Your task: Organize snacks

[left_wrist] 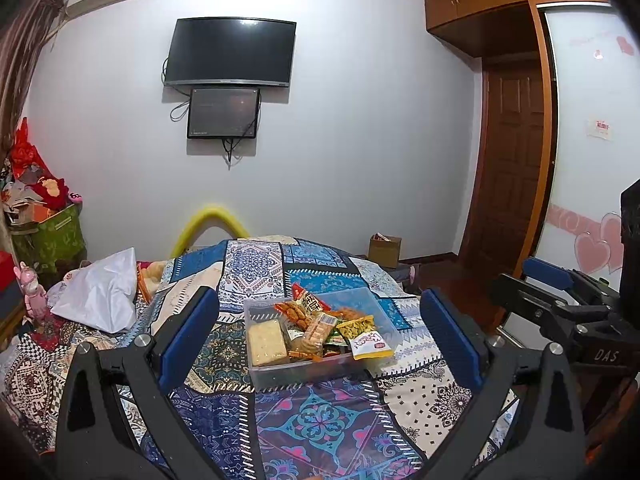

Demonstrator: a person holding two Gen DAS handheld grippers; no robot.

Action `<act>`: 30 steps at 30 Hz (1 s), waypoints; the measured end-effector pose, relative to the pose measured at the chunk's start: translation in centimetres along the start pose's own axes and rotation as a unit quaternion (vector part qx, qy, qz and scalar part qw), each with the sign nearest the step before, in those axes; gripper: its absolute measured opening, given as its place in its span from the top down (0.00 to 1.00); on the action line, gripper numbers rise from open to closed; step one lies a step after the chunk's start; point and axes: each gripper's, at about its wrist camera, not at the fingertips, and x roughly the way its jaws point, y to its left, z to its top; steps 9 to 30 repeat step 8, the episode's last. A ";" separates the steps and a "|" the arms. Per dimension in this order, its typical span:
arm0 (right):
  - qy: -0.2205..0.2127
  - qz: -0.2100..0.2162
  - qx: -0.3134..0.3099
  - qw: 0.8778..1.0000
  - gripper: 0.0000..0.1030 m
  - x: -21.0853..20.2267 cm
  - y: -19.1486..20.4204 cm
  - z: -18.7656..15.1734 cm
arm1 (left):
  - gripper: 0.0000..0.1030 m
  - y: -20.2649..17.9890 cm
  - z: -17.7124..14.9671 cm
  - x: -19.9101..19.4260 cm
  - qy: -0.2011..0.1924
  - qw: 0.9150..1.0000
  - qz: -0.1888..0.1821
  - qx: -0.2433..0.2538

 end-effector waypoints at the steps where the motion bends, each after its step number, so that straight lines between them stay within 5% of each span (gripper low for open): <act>1: 0.000 0.000 0.000 1.000 0.01 0.0 0.0 0.0 | 0.01 0.0 0.0 0.0 0.000 1.000 -0.001 0.000; 30: 0.003 -0.001 0.002 1.000 0.01 0.1 -0.2 0.0 | 0.01 0.0 -0.1 0.3 0.009 1.000 -0.009 0.001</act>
